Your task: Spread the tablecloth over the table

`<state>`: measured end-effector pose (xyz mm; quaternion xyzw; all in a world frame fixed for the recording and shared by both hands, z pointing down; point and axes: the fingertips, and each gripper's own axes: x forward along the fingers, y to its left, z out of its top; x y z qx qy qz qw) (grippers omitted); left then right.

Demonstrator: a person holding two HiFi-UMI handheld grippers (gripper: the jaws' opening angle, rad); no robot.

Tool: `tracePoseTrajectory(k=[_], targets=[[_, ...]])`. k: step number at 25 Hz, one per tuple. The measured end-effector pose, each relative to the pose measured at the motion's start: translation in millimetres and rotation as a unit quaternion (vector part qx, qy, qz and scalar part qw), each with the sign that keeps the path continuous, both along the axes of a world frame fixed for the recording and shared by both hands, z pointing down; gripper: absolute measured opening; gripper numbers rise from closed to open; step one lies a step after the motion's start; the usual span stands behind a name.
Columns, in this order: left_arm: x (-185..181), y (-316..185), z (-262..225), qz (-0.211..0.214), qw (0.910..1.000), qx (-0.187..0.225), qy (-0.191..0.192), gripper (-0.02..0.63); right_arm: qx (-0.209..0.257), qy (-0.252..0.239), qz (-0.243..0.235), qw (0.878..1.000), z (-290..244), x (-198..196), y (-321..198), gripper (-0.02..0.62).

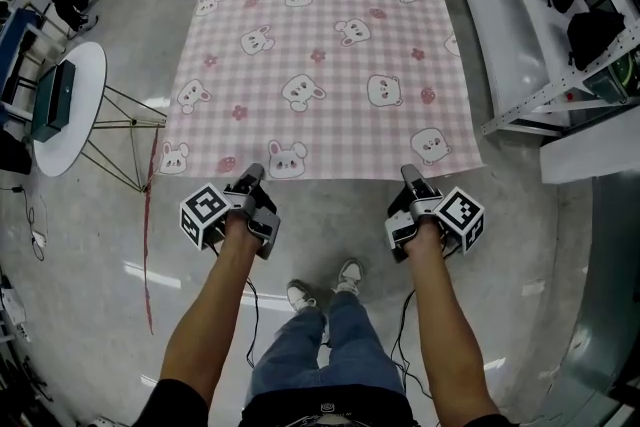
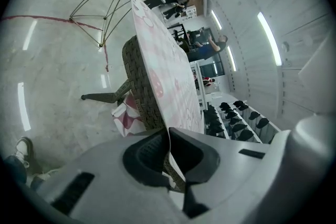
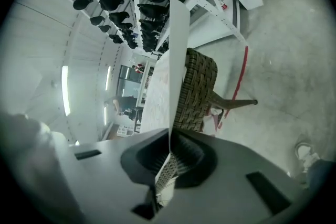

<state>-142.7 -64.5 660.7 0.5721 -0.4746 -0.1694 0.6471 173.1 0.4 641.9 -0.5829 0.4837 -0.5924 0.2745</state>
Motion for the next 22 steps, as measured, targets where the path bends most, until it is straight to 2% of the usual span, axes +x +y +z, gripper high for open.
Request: tracePoseTrajectory(k=[10,13,16,22], targets=[[0.8,0.3,-2.1,0.017,0.9999,-0.002,0.003,0.008,-0.001,0.011,0.007,1.0,-4.1,-0.8,8.8,0.01],[3.3,4.3,-4.4,0.024,0.9997,0.004,0.003,0.02,-0.009,0.021,0.003,1.0,-6.1,0.4,13.2,0.057],[11.9,16.3,-6.8,0.038,0.9993,0.003,0.006,0.058,-0.017,0.025,0.009,1.0,-8.5,2.6,25.5,0.069],[19.5,33.7,-40.3,0.061,0.9981,0.008,0.003,0.063,-0.011,0.025,0.018,0.999,-42.1,-7.9,38.0,0.072]])
